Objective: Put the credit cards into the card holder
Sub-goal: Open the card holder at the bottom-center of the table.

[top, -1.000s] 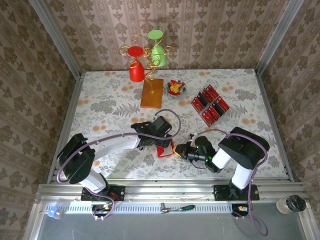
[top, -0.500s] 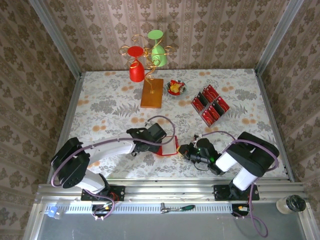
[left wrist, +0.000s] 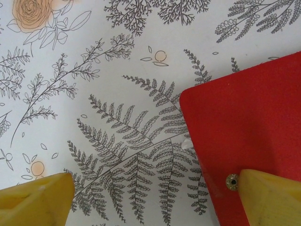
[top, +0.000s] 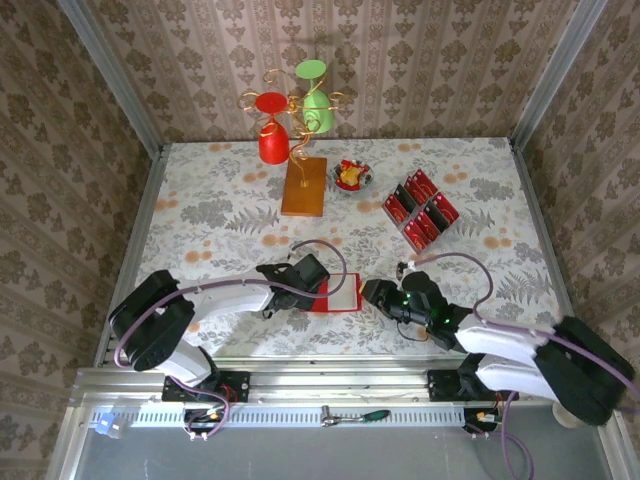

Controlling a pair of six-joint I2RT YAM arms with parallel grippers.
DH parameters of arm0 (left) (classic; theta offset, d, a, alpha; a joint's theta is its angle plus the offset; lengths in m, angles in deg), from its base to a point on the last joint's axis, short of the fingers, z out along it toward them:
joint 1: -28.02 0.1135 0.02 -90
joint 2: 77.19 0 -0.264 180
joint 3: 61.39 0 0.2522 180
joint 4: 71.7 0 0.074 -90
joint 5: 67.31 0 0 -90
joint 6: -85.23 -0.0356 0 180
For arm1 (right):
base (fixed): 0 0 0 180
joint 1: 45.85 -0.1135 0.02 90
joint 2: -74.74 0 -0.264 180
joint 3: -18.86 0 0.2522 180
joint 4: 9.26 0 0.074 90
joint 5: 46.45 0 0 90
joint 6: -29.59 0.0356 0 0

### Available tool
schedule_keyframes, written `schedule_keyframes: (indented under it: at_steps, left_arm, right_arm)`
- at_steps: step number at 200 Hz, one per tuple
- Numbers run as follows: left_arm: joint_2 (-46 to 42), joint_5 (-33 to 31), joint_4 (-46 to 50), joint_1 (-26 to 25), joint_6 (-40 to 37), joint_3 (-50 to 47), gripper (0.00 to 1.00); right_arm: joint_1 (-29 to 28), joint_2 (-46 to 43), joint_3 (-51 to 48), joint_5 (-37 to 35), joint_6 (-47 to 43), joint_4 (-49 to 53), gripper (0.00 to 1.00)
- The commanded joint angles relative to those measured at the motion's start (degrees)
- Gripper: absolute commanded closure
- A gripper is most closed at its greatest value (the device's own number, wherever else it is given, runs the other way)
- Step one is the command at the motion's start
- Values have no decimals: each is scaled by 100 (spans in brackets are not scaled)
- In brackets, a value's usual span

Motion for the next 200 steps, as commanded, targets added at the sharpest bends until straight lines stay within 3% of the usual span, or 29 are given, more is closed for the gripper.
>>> schedule_keyframes:
  at_steps: [1,38,96,147,200]
  left_arm:
    - [52,-133,-137,43,114,-117,9]
    - [0,-177,-252,54,155,-222,9]
    - [-51,-318,-394,50,291,-370,10]
    - [55,-353,-462,39,307,-347,11]
    - [95,-344,-483,7,384,-370,11]
  right_arm:
    - [126,-808,404,-408,-684,2050,57]
    - [347,-784,1060,16,-1345,2702,66]
    - [261,791,1884,648,-1530,1799,80]
    - [138,2003,2469,669,-1424,1392,81]
    - [235,2450,2519,483,-1335,1374,83]
